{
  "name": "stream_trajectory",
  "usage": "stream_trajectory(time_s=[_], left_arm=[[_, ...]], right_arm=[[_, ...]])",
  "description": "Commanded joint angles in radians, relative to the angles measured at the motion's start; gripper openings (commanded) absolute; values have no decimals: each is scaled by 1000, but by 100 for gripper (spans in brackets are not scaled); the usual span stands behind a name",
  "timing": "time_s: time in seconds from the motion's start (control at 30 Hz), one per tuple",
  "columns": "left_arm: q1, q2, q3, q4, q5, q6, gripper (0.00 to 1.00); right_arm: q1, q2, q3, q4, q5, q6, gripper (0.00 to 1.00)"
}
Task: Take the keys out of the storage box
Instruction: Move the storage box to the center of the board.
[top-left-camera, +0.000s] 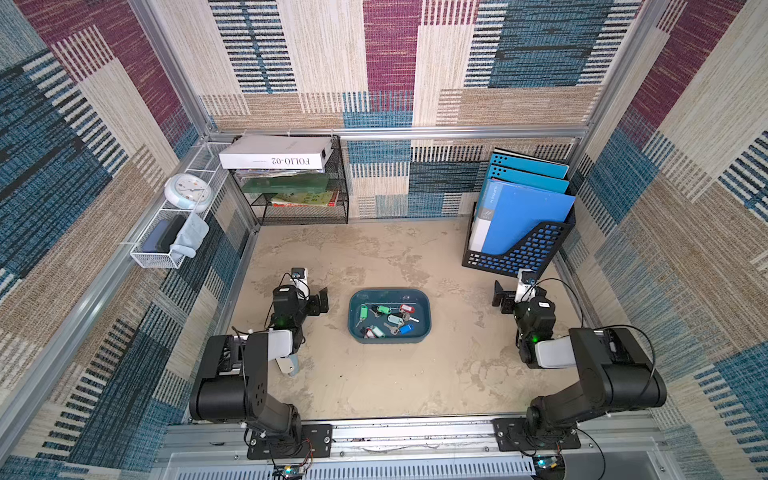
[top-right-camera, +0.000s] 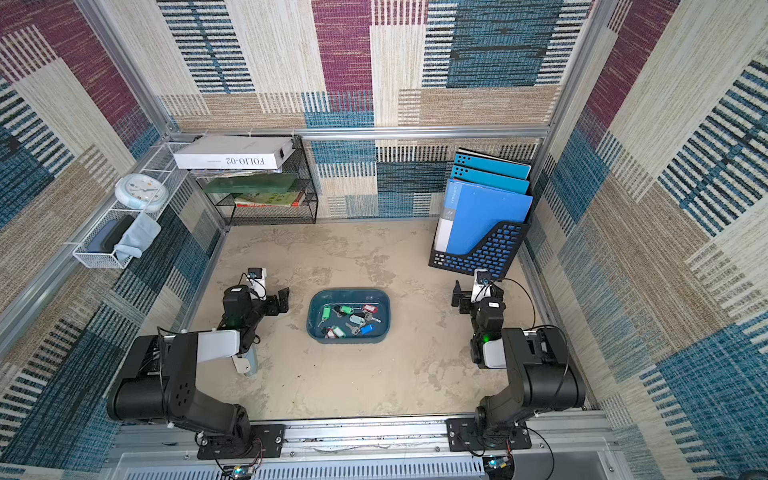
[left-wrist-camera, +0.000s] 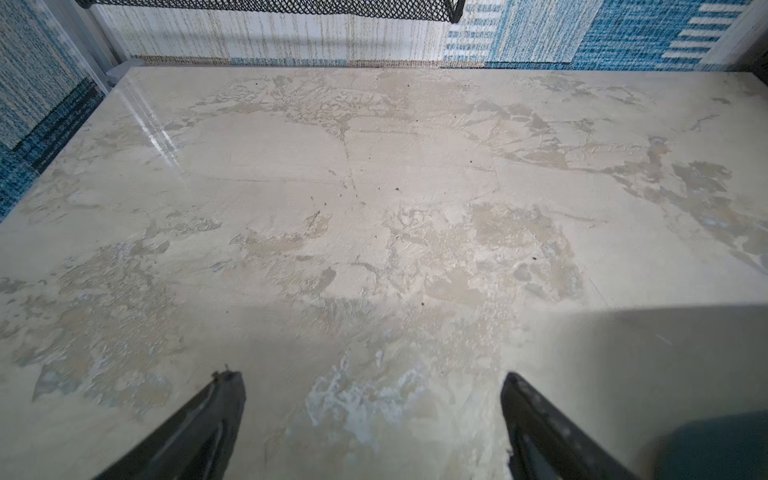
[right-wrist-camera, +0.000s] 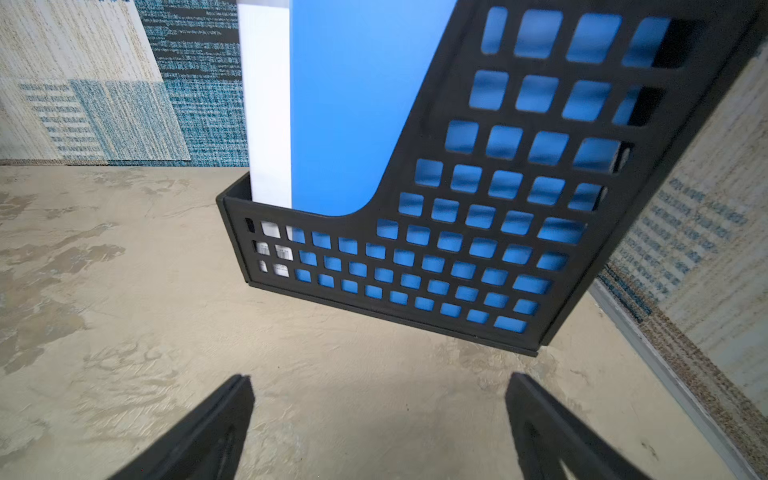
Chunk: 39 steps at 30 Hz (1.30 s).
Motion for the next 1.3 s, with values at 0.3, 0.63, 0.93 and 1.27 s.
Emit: stream_trajectory(time_s=[0.3,0.63,0.93,1.27], left_arm=[[-1,-4,-3,33,6,11,99],[-1,-4,-3,33,6,11,99],[-1,-35,43,-84,-28,0,99],[-57,-255,252,-619,-208,-224,99]], right_arm=[[0,-3,2,26,1,5,99],[0,-3,1,28,2,5,99],[0,-6,-2,32,4,5,99],[4,-285,151,-452,-77,61,99]])
